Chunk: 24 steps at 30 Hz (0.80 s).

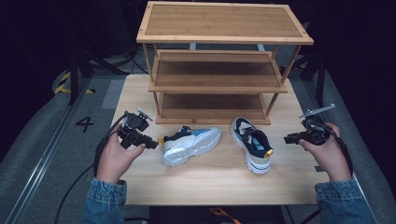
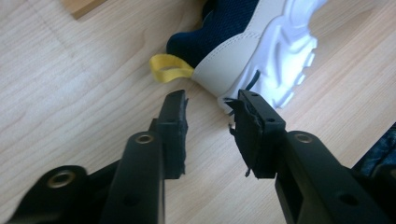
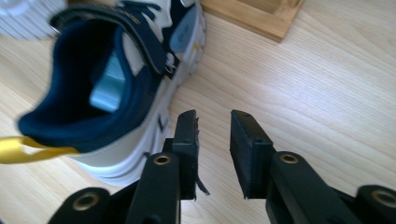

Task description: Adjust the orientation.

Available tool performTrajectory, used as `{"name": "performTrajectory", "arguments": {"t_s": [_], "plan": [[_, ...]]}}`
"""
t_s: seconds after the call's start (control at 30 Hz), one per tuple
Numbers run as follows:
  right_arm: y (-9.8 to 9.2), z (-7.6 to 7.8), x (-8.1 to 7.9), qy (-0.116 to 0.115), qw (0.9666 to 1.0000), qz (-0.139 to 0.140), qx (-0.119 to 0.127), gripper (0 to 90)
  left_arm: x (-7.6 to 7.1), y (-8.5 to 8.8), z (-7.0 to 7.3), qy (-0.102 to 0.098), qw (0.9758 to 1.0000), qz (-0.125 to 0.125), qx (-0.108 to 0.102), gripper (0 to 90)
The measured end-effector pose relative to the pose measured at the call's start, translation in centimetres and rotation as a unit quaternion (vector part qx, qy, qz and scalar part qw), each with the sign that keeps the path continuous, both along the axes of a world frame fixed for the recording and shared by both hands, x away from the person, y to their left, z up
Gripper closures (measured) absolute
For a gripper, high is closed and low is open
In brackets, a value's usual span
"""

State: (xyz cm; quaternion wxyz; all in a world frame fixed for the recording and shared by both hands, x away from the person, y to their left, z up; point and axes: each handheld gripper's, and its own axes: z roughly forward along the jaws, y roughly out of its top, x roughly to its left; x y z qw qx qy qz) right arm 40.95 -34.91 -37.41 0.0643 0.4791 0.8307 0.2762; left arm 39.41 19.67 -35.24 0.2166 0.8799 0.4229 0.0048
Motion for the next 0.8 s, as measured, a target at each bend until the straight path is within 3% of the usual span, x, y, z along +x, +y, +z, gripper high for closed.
{"name": "performTrajectory", "arguments": {"t_s": [0.17,0.43,0.6,0.8], "plan": [[0.0,0.0,-0.6,0.000,0.9999,0.003,-0.014,74.8,0.1,-1.0,0.0,0.016,0.9996,-0.021,0.009,70.5],[-0.1,-0.3,-1.0,-0.003,0.9998,0.004,-0.020,71.8,0.1,-2.3,0.7,0.004,0.9993,-0.037,-0.001,75.2],[-0.1,-0.5,-1.2,-0.008,0.9999,0.003,-0.014,72.1,0.3,-3.8,0.2,0.015,0.9986,-0.051,0.001,89.6],[0.3,-0.9,-1.1,-0.008,0.9998,0.008,-0.014,71.4,0.4,-4.9,-0.3,0.012,0.9974,-0.070,0.006,90.0]]}}
